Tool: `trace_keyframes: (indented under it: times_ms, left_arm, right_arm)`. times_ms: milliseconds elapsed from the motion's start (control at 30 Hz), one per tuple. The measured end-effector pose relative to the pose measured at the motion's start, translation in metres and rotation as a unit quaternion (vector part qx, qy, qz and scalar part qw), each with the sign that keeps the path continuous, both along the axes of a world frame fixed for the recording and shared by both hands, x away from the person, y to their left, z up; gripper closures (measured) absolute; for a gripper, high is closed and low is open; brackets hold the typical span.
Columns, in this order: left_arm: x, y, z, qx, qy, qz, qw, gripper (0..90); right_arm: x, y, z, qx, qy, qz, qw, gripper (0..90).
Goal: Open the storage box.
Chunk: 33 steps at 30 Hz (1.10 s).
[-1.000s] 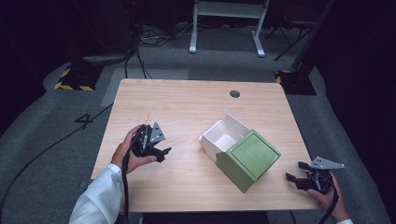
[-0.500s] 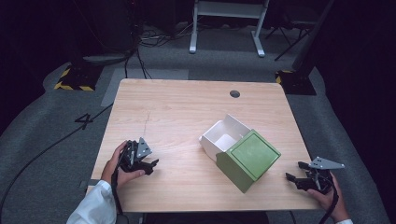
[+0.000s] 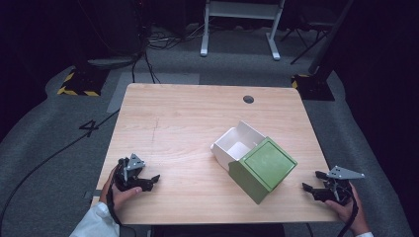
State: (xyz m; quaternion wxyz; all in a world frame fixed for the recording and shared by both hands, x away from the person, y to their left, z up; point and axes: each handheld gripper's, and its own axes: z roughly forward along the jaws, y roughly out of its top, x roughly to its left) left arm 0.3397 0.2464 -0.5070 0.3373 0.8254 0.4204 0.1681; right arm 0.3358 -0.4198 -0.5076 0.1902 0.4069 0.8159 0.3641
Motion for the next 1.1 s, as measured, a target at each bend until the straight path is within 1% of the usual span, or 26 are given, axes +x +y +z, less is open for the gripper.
trace_keyframes:
  times_ms: [133,1100]
  left_arm:
    - [-0.0022,0.0018,-0.0001,0.0,-0.001,0.011,0.9999,17.1]
    - [-0.0013,0.002,-0.0002,-0.001,0.0,0.009,1.0,16.4]
  right_arm:
    - [-0.0001,0.0,0.0,0.0,0.0,0.0,1.0,19.0]
    - [-0.0008,0.0001,0.0,0.0,0.0,-0.002,1.0,19.1]
